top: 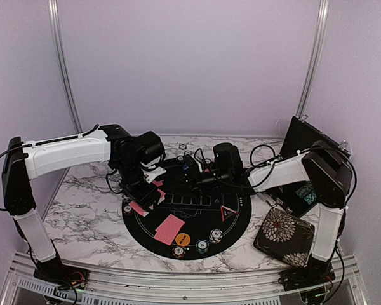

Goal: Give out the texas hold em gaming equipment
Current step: Pick up the poker card from the face-down deck piles.

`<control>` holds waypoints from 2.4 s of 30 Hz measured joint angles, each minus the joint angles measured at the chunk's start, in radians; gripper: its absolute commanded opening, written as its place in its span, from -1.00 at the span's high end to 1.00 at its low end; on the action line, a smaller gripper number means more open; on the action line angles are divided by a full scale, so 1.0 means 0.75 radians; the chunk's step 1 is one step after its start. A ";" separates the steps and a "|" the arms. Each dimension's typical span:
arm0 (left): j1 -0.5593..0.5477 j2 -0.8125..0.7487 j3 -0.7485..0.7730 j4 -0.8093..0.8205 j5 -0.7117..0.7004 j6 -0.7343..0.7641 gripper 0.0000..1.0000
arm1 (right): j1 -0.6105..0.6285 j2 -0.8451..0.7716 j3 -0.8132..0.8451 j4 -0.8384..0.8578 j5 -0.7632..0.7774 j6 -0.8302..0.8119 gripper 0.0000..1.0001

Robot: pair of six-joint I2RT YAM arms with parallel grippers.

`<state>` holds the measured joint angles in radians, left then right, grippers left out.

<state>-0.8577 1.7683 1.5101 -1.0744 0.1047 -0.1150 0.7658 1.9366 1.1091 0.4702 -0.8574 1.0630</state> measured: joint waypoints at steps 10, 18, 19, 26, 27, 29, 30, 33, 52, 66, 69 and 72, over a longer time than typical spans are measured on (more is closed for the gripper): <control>0.001 0.000 0.000 0.000 0.000 0.000 0.11 | 0.036 0.054 0.035 0.032 -0.022 0.040 0.07; 0.001 0.000 0.000 0.000 -0.001 0.000 0.11 | 0.063 0.089 0.073 0.074 -0.035 0.082 0.03; 0.000 0.000 0.000 -0.001 -0.001 0.000 0.11 | 0.066 0.094 0.078 0.080 -0.037 0.085 0.03; 0.000 0.000 0.000 0.000 -0.001 0.000 0.11 | 0.086 0.126 0.113 0.103 -0.046 0.105 0.03; 0.001 0.000 0.000 0.000 -0.001 0.000 0.11 | 0.089 0.132 0.119 0.105 -0.047 0.108 0.03; 0.001 0.000 0.000 0.000 -0.001 0.000 0.11 | 0.097 0.145 0.131 0.107 -0.048 0.114 0.04; 0.001 0.000 0.000 0.000 -0.002 -0.001 0.11 | 0.101 0.153 0.138 0.109 -0.051 0.118 0.04; 0.001 0.000 0.000 0.000 -0.001 0.001 0.11 | 0.116 0.176 0.152 0.112 -0.053 0.122 0.06; 0.002 -0.001 0.000 -0.001 -0.014 0.000 0.11 | 0.118 0.188 0.185 0.023 0.003 0.049 0.32; 0.002 -0.001 0.000 -0.001 -0.023 0.000 0.11 | 0.095 0.163 0.184 -0.023 0.039 0.008 0.33; 0.002 -0.001 0.000 -0.001 -0.024 0.000 0.11 | 0.095 0.158 0.183 -0.031 0.042 0.008 0.33; 0.002 -0.001 0.000 -0.001 -0.023 0.000 0.11 | 0.094 0.149 0.177 -0.033 0.047 0.008 0.31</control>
<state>-0.8566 1.7679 1.5101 -1.0748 0.0872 -0.1150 0.8364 2.0480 1.2419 0.4458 -0.8223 1.0691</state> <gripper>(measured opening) 0.669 0.338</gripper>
